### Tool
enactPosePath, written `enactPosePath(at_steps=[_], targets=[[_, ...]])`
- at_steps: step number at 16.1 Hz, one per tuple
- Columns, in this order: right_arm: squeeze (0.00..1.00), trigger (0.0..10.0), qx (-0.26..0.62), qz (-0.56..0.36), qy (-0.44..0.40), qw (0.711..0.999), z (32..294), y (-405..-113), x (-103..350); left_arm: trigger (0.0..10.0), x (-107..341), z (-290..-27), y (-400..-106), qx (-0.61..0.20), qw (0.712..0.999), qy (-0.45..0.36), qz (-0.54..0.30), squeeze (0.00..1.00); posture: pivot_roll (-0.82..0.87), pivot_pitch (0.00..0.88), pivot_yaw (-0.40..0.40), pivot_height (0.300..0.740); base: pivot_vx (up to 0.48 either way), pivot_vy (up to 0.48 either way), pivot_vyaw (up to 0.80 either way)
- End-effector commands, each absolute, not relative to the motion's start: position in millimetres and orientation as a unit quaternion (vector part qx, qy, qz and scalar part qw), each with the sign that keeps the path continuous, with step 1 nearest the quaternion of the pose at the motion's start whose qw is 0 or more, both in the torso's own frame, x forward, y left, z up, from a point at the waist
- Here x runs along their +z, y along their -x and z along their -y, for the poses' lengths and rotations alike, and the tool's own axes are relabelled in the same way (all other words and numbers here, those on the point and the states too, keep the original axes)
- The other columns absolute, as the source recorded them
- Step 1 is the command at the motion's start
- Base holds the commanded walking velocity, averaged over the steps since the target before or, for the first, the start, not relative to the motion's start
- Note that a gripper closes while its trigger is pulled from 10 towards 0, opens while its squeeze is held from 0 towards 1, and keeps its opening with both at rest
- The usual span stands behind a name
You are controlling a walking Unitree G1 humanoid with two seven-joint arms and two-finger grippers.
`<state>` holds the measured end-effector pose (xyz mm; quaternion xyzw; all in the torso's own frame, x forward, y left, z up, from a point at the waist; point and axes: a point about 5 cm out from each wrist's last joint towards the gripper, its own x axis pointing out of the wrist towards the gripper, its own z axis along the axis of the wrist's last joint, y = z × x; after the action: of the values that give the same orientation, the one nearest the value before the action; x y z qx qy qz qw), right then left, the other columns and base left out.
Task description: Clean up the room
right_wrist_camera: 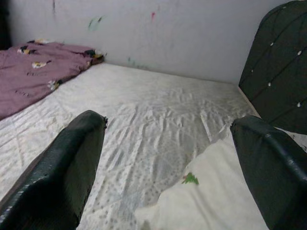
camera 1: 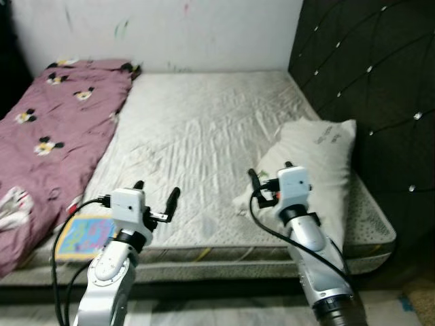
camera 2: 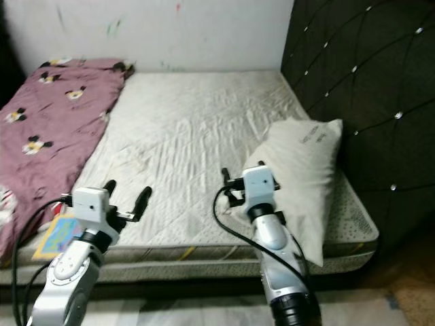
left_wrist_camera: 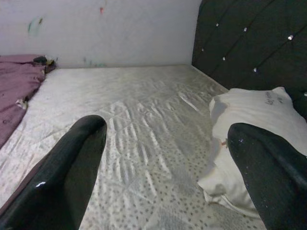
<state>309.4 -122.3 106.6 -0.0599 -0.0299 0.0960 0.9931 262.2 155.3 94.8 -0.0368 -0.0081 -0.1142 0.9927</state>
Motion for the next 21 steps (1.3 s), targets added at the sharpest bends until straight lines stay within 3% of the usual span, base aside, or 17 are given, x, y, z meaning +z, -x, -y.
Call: enactPosePath(at_steps=[1, 5, 10, 18, 21], targets=[[0.00, 10.0, 0.096, 0.038, 0.063, 0.993, 124, -313, 111, 10.0, 99, -154, -264, -0.120, 0.992, 0.033, 0.016, 0.00, 0.02, 0.000, 0.008, 0.740, 0.337, 0.000, 0.00], [0.00, 10.0, 0.099, 0.041, 0.060, 0.992, 122, -313, 111, 10.0, 98, -154, -266, -0.118, 0.992, 0.033, 0.014, 0.00, 0.02, 0.000, 0.005, 0.740, 0.310, 0.000, 0.23], [0.00, 10.0, 0.100, 0.041, 0.057, 0.993, 121, -314, 111, 10.0, 96, -152, -272, -0.102, 0.994, 0.033, 0.005, 0.00, 0.02, 0.000, -0.004, 0.740, 0.000, 0.000, 0.00], [0.00, 10.0, 0.108, 0.057, 0.048, 0.991, 104, -318, 115, 10.0, 101, -150, -282, -0.087, 0.996, 0.021, 0.017, 0.00, 0.04, 0.000, 0.017, 0.740, 0.000, 0.000, 0.76], [0.00, 10.0, 0.107, 0.057, 0.046, 0.992, 106, -321, 116, 10.0, 99, -153, -283, -0.068, 0.997, 0.022, 0.011, 0.00, 0.04, 0.000, 0.017, 0.740, 0.000, 0.000, 0.20]])
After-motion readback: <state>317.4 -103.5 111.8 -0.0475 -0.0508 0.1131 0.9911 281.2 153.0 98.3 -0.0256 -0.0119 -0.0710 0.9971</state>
